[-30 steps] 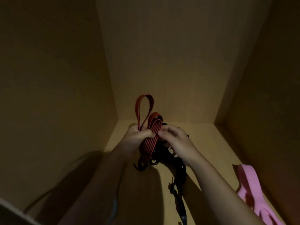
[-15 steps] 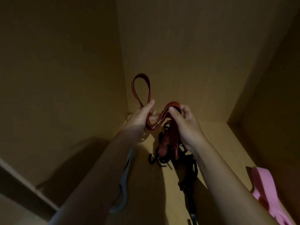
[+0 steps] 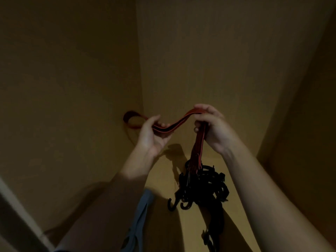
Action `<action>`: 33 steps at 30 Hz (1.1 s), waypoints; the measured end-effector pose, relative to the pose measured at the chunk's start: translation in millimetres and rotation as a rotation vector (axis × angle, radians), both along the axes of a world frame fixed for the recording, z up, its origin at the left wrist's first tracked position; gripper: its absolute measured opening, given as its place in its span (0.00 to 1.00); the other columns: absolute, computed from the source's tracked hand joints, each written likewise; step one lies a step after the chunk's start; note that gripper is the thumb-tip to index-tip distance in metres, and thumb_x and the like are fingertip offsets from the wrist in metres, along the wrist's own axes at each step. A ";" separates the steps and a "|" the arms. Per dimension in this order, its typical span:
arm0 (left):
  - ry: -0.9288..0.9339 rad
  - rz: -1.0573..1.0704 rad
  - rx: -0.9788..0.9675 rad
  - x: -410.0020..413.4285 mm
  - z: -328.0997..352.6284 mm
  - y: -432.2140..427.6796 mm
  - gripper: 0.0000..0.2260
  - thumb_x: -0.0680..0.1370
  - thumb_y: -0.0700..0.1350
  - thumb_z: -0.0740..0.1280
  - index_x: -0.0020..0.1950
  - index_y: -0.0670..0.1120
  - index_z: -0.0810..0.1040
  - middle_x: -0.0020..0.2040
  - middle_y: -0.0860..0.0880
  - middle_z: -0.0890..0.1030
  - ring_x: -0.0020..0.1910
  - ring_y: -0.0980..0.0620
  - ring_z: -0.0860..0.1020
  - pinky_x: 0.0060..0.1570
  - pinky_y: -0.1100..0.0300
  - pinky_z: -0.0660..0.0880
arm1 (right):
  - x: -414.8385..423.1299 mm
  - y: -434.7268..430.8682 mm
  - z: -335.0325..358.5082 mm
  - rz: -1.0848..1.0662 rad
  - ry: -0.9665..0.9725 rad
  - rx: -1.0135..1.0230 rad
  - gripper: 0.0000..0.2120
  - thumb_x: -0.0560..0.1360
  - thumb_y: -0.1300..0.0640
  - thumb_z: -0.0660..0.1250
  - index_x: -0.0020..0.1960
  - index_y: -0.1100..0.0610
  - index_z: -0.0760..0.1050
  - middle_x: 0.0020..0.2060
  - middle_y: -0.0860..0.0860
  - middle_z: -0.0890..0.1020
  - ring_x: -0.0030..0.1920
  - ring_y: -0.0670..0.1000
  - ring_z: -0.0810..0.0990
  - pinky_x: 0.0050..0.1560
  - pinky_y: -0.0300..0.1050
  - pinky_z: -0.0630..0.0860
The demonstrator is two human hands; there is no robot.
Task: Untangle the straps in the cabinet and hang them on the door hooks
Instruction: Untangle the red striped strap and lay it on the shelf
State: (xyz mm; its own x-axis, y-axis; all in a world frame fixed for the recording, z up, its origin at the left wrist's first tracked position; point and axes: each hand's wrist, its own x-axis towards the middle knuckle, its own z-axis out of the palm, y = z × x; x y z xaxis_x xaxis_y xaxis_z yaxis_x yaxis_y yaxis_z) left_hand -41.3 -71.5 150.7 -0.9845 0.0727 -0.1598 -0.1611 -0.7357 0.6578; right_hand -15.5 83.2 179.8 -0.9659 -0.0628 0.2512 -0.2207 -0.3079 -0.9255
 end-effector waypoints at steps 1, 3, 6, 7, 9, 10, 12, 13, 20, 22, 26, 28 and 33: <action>-0.013 -0.038 0.011 -0.3 -7.2 -1.9 0.05 0.76 0.44 0.64 0.42 0.43 0.72 0.39 0.47 0.76 0.42 0.50 0.78 0.45 0.54 0.76 | -1.1 2.4 6.8 0.017 0.007 -0.011 0.11 0.72 0.71 0.61 0.46 0.56 0.75 0.34 0.48 0.76 0.30 0.45 0.71 0.32 0.37 0.69; -0.061 -0.117 0.018 -0.8 -18.6 -4.3 0.12 0.76 0.48 0.64 0.53 0.41 0.74 0.49 0.44 0.80 0.48 0.48 0.80 0.44 0.53 0.77 | -4.2 5.0 16.6 0.016 0.025 0.035 0.11 0.73 0.70 0.62 0.46 0.55 0.75 0.34 0.48 0.77 0.31 0.45 0.73 0.35 0.38 0.70; -0.167 -0.251 -0.054 -0.1 -30.2 -4.5 0.27 0.75 0.61 0.61 0.62 0.39 0.73 0.41 0.46 0.83 0.35 0.52 0.82 0.29 0.64 0.77 | -10.2 4.3 22.9 -0.019 0.040 0.154 0.09 0.73 0.67 0.64 0.46 0.54 0.75 0.37 0.49 0.78 0.35 0.46 0.76 0.40 0.40 0.72; -0.194 -0.313 -0.104 1.2 -31.7 -4.3 0.30 0.75 0.64 0.57 0.59 0.40 0.75 0.35 0.48 0.82 0.29 0.55 0.79 0.23 0.68 0.73 | -12.3 4.4 24.1 -0.033 0.044 0.181 0.08 0.73 0.66 0.65 0.46 0.54 0.74 0.38 0.49 0.78 0.36 0.46 0.76 0.41 0.40 0.72; -0.193 -0.416 -0.255 4.5 -28.5 -5.1 0.31 0.74 0.68 0.52 0.48 0.41 0.78 0.27 0.51 0.75 0.20 0.57 0.70 0.17 0.71 0.62 | -16.2 5.8 25.7 -0.059 0.051 0.231 0.07 0.73 0.65 0.67 0.46 0.53 0.74 0.39 0.49 0.78 0.36 0.46 0.76 0.41 0.39 0.73; -0.167 -0.442 -0.334 6.4 -24.3 -4.5 0.30 0.75 0.67 0.52 0.42 0.42 0.77 0.25 0.52 0.71 0.19 0.58 0.66 0.16 0.70 0.59 | -17.7 6.6 26.2 -0.068 0.057 0.256 0.07 0.73 0.64 0.67 0.46 0.53 0.74 0.39 0.49 0.78 0.36 0.45 0.76 0.41 0.38 0.73; -0.066 -0.380 -0.538 8.4 -16.1 0.1 0.23 0.76 0.63 0.57 0.36 0.45 0.74 0.24 0.54 0.67 0.20 0.58 0.63 0.16 0.69 0.57 | -19.4 6.8 26.2 -0.074 0.077 0.291 0.08 0.72 0.64 0.68 0.46 0.53 0.74 0.39 0.49 0.78 0.36 0.44 0.77 0.37 0.34 0.75; 0.010 -0.294 -0.672 8.7 -10.6 3.2 0.18 0.76 0.59 0.60 0.36 0.47 0.74 0.25 0.54 0.68 0.22 0.58 0.64 0.19 0.68 0.59 | -19.8 6.4 26.0 -0.072 0.089 0.300 0.08 0.72 0.64 0.68 0.46 0.54 0.74 0.38 0.49 0.78 0.36 0.43 0.77 0.35 0.32 0.75; 0.463 -0.077 -1.008 0.5 13.0 29.6 0.24 0.71 0.37 0.68 0.64 0.49 0.67 0.57 0.48 0.75 0.56 0.50 0.75 0.58 0.53 0.73 | -20.8 4.1 21.0 -0.004 0.142 0.338 0.07 0.72 0.65 0.68 0.46 0.55 0.75 0.36 0.49 0.77 0.31 0.39 0.77 0.34 0.32 0.72; 0.515 -0.094 -1.040 -0.4 14.9 34.4 0.16 0.73 0.38 0.65 0.59 0.50 0.72 0.47 0.48 0.78 0.46 0.50 0.78 0.50 0.54 0.76 | -21.5 3.2 21.2 0.013 0.147 0.328 0.07 0.71 0.66 0.68 0.46 0.55 0.75 0.36 0.49 0.78 0.33 0.41 0.77 0.36 0.33 0.73; 0.494 -0.156 -0.876 4.1 14.1 42.4 0.09 0.78 0.39 0.58 0.42 0.48 0.75 0.34 0.50 0.76 0.30 0.57 0.77 0.33 0.66 0.72 | -23.8 2.0 18.3 -0.090 0.161 0.364 0.07 0.73 0.65 0.67 0.49 0.57 0.75 0.40 0.49 0.77 0.40 0.44 0.77 0.39 0.30 0.75; 0.461 -0.160 -0.784 2.2 7.9 44.7 0.06 0.77 0.42 0.59 0.42 0.47 0.75 0.34 0.49 0.76 0.33 0.52 0.76 0.38 0.59 0.70 | -23.9 0.7 15.0 -0.143 0.155 0.357 0.08 0.73 0.64 0.67 0.51 0.58 0.74 0.41 0.49 0.76 0.41 0.44 0.76 0.38 0.29 0.74; 0.565 -0.304 -0.938 2.8 -6.8 53.9 0.14 0.65 0.43 0.65 0.50 0.51 0.71 0.43 0.49 0.76 0.42 0.51 0.78 0.46 0.58 0.77 | -22.9 -0.6 12.1 -0.231 0.082 0.253 0.10 0.72 0.62 0.69 0.53 0.58 0.74 0.43 0.49 0.77 0.45 0.47 0.77 0.46 0.37 0.76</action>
